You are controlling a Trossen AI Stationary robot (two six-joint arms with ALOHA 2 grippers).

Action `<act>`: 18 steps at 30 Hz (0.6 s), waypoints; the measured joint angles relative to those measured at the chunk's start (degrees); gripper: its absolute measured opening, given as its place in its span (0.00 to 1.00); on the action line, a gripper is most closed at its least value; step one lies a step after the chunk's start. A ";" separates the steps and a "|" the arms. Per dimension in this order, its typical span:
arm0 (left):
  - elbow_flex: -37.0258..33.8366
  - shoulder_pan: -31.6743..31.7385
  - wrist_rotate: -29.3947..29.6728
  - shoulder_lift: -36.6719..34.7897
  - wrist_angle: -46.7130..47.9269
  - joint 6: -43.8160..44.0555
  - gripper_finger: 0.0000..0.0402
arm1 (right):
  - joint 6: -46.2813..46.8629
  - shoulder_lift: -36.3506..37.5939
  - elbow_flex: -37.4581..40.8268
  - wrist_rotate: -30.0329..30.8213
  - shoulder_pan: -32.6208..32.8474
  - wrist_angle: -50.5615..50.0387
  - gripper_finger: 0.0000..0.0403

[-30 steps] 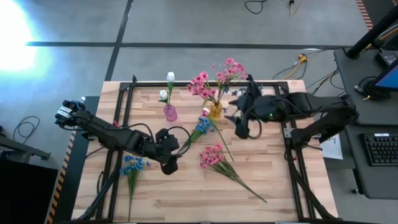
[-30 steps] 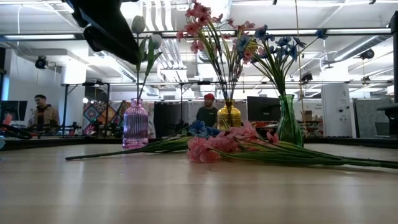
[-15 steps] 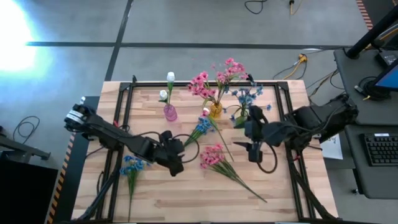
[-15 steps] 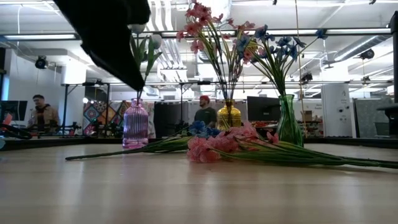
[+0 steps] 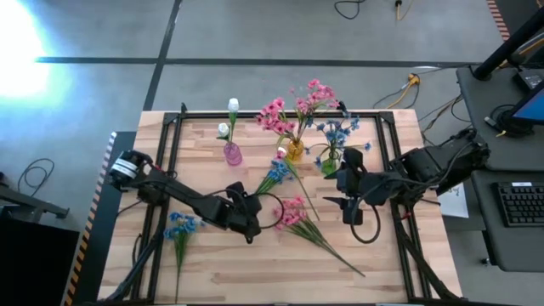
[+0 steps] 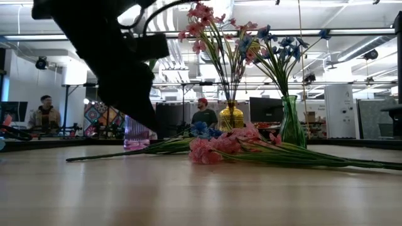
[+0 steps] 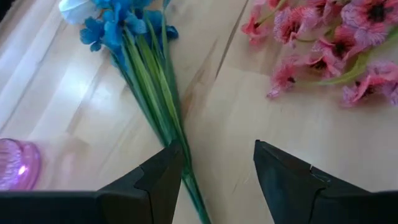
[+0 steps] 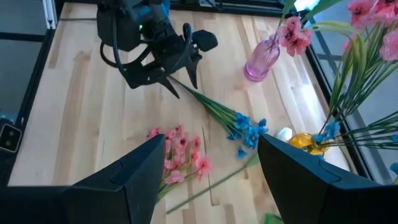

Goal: Sort flowers into vase by color
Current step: Put the top blue flowers into the green vase

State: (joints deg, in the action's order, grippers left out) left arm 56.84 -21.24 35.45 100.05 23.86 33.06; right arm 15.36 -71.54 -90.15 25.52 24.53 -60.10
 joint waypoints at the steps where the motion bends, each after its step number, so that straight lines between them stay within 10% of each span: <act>1: 0.00 0.18 0.00 0.44 -0.28 0.00 0.46 | 0.02 0.04 0.22 0.02 0.00 -0.02 0.61; 18: -8.38 2.47 -1.38 1.71 -14.76 -0.84 0.39 | 1.61 0.28 4.00 0.08 0.11 0.29 0.61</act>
State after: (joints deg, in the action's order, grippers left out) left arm 48.45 -18.77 34.07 101.75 9.10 32.22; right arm 16.97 -71.26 -86.16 25.61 24.64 -59.80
